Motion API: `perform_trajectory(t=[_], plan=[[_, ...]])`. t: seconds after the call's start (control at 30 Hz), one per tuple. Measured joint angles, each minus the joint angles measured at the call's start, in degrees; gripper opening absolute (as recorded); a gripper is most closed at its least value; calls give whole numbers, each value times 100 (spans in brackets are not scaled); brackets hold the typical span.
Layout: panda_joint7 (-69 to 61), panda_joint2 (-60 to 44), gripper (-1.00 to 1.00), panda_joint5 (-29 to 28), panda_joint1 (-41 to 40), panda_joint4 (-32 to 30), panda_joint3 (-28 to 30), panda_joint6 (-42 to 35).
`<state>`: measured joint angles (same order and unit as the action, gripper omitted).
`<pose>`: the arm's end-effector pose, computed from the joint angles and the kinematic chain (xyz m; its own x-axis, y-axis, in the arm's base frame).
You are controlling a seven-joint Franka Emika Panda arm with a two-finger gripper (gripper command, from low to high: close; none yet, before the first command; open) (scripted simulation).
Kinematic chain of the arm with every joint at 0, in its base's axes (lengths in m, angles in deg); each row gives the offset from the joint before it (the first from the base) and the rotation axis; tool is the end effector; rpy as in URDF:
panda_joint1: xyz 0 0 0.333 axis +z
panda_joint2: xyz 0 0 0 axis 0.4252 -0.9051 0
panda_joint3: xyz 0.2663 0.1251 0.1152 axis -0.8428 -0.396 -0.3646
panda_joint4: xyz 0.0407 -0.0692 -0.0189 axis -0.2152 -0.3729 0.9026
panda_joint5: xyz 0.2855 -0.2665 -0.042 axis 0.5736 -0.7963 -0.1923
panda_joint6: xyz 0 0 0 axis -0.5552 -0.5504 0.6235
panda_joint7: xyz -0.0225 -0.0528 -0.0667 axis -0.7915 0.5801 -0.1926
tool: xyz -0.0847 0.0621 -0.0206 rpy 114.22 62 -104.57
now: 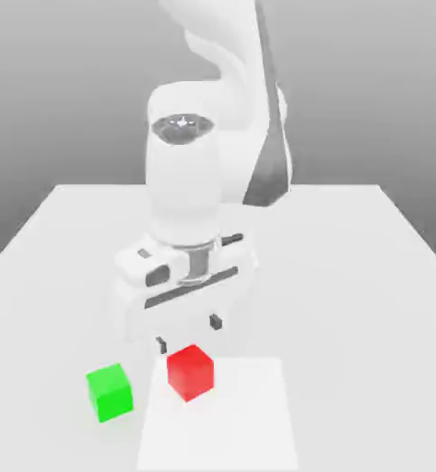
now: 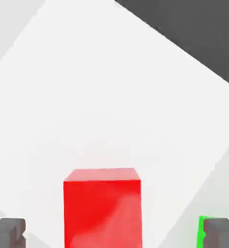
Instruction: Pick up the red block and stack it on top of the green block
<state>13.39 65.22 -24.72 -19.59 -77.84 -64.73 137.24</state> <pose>0.3627 -0.0390 0.1856 0.9906 -0.1370 0.0036 -0.1370 -0.9906 -0.0002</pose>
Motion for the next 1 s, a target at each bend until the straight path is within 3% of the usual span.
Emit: perform_trajectory(t=[0.1,0.13,0.37,0.6,0.8,0.97,1.0], plan=[[-316,-628,0,413,-323,82,-416,524],[-363,-820,-100,473,-471,109,-578,689],[-371,-861,-100,486,-528,115,-637,716],[213,424,-100,-295,-491,-59,-388,-385],[1166,512,-100,-347,-1513,727,130,-1256],[945,-391,-100,131,-1654,876,-82,-519],[885,-548,100,217,-1691,885,-140,-375]])
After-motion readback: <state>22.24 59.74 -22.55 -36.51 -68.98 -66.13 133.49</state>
